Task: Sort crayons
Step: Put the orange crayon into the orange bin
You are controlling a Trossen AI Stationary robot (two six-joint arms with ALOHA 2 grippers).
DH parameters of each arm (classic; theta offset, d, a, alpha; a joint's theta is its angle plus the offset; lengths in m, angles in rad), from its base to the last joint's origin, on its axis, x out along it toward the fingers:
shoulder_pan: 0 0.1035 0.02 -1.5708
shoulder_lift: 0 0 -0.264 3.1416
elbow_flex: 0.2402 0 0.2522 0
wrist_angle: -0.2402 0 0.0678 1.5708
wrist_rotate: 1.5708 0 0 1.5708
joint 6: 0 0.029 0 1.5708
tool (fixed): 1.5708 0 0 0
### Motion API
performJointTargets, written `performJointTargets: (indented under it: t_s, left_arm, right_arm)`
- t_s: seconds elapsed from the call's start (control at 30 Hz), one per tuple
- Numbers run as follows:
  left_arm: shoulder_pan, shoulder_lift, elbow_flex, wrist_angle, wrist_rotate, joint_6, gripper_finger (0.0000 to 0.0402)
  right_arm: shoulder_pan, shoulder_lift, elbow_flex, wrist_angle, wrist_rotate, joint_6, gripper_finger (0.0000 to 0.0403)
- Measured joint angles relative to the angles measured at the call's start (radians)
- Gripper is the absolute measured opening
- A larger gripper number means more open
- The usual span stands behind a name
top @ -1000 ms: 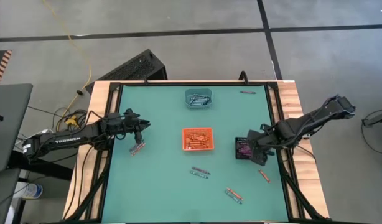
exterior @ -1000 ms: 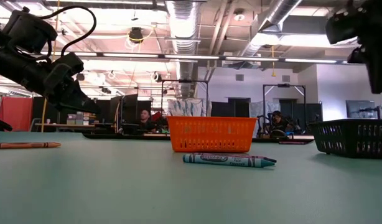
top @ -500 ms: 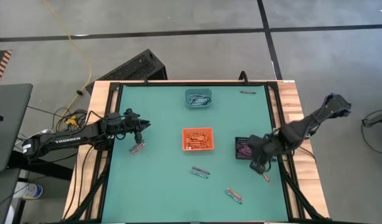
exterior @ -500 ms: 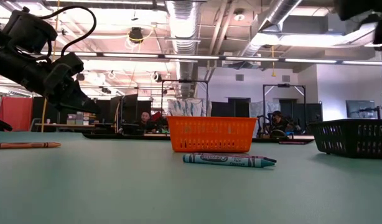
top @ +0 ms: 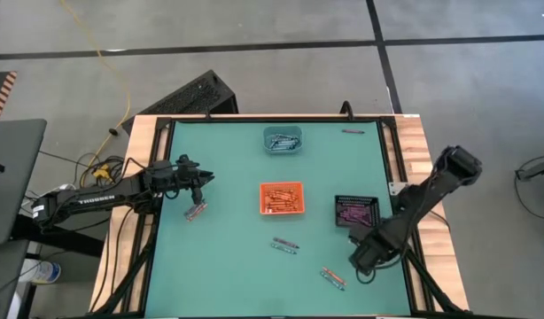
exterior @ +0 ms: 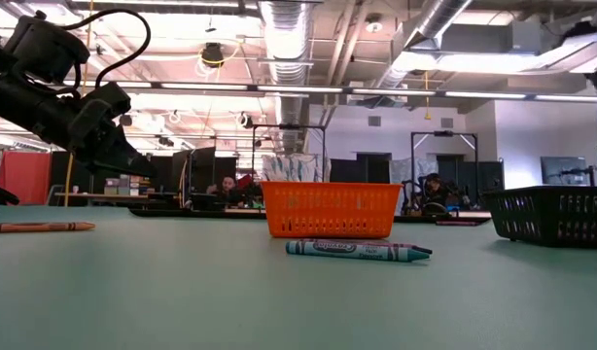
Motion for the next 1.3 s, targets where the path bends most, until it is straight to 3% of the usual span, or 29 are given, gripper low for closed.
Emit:
performJointTargets:
  t_s: [0.3, 0.5, 0.8, 1.3]
  left_arm:
    - [0.000, 0.000, 0.000, 0.000, 0.000, 0.000, 0.0056]
    - [0.000, 0.000, 0.000, 0.000, 0.000, 0.000, 0.0056]
    - [0.000, 0.000, 0.000, 0.000, 0.000, 0.000, 0.0056]
    - [0.000, 0.000, 0.000, 0.000, 0.000, 0.000, 0.0056]
  right_arm:
    - [0.000, -0.118, -0.209, 0.174, -0.005, 0.085, 0.0075]
    - [0.003, -0.102, -0.262, 0.259, -0.004, 0.101, 0.0075]
    - [0.000, -0.031, -0.261, 0.297, 0.006, 0.046, 0.0053]
    - [-0.032, -0.161, -0.177, 0.271, -0.039, 0.212, 0.0050]
